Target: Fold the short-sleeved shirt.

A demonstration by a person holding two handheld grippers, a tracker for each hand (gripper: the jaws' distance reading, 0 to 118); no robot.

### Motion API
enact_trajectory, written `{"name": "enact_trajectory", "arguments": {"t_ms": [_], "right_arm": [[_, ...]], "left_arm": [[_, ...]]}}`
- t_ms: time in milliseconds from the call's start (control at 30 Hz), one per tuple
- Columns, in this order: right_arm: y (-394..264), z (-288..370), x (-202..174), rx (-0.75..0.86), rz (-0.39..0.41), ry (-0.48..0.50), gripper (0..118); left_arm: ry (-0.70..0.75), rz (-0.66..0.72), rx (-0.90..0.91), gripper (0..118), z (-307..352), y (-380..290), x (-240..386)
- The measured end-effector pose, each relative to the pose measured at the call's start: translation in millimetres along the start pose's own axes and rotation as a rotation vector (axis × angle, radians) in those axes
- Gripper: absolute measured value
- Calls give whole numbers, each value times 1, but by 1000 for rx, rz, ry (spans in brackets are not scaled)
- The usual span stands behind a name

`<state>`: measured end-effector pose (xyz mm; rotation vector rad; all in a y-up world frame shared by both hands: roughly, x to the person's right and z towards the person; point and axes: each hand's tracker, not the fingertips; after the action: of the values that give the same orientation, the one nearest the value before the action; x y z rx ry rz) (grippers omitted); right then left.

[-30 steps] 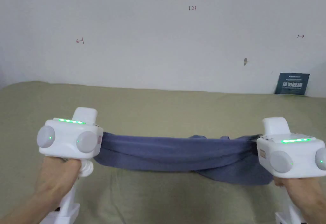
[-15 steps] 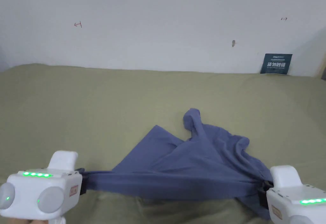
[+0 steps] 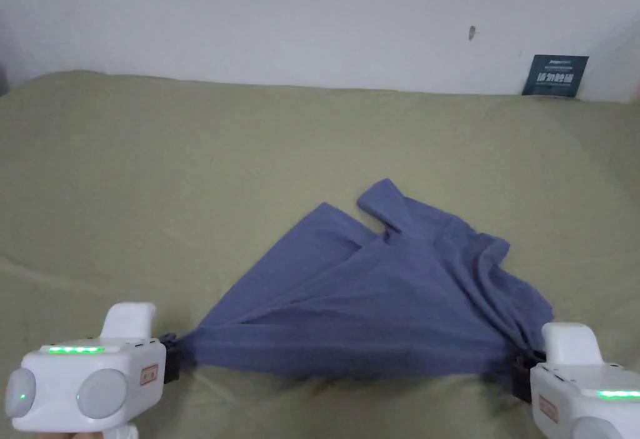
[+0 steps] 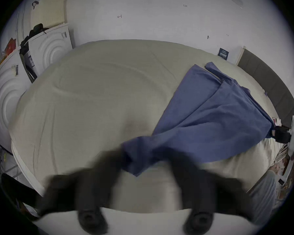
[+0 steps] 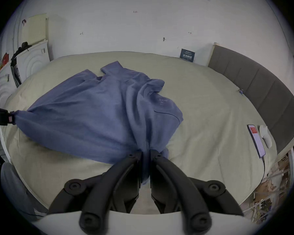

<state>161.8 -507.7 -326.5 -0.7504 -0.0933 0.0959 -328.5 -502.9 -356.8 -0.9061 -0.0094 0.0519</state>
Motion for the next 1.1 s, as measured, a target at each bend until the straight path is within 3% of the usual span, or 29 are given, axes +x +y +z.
{"name": "enact_trajectory", "arguments": {"t_ms": [67, 100, 133, 200, 267, 300, 333, 367, 433, 500, 733, 767, 833, 867, 900, 1033, 1067, 1100], "right_arm": [[1, 5, 3, -23, -23, 4, 108], [1, 9, 4, -60, -55, 1, 111], [-4, 18, 5, 8, -82, 20, 111], [1, 26, -2, 9, -66, 19, 112], [-3, 37, -12, 80, -58, 43, 103], [-6, 41, -17, 99, -56, 59, 74], [-5, 54, -28, 117, -63, 64, 31], [-9, 56, -34, 133, -61, 92, 7], [-16, 56, -47, 139, -48, 72, 6], [-17, 55, -56, 139, -61, 134, 6], [-16, 50, -76, 112, -55, 154, 6], [-14, 49, -77, 112, -55, 157, 6], [-10, 46, -79, 104, -51, 168, 6], [-10, 45, -79, 105, -48, 171, 6], [-10, 44, -81, 106, -44, 172, 6], [-9, 40, -84, 88, -33, 182, 6], [-9, 39, -85, 80, -39, 187, 6], [-9, 36, -84, 73, -49, 189, 6]], "left_arm": [[-2, 2, 7, 113, -2, -2, -5], [2, 2, 7, 113, -1, -2, -7], [8, 1, 7, 113, 2, -3, -6], [22, -5, 61, 112, 24, -3, 1], [68, 8, 71, 98, 43, -5, 10], [77, 24, 74, 70, 60, -11, 23], [55, 49, 93, 32, 71, -15, 25], [36, 51, 88, 0, 80, -18, 29], [40, 50, 53, 0, 63, -25, 18], [21, 56, 34, 0, 61, -38, 18], [24, 95, -16, 1, 31, -39, -12], [26, 96, -13, 14, 28, -35, -16], [52, 81, 11, 105, 34, -26, -10], [55, 86, 16, 118, 33, -21, -11], [47, 89, 17, 111, 30, -15, -14], [30, 112, -1, 104, 8, 3, -6], [20, 103, -44, 92, -3, 4, -1], [12, 103, -55, 59, -2, 17, -12]]}}
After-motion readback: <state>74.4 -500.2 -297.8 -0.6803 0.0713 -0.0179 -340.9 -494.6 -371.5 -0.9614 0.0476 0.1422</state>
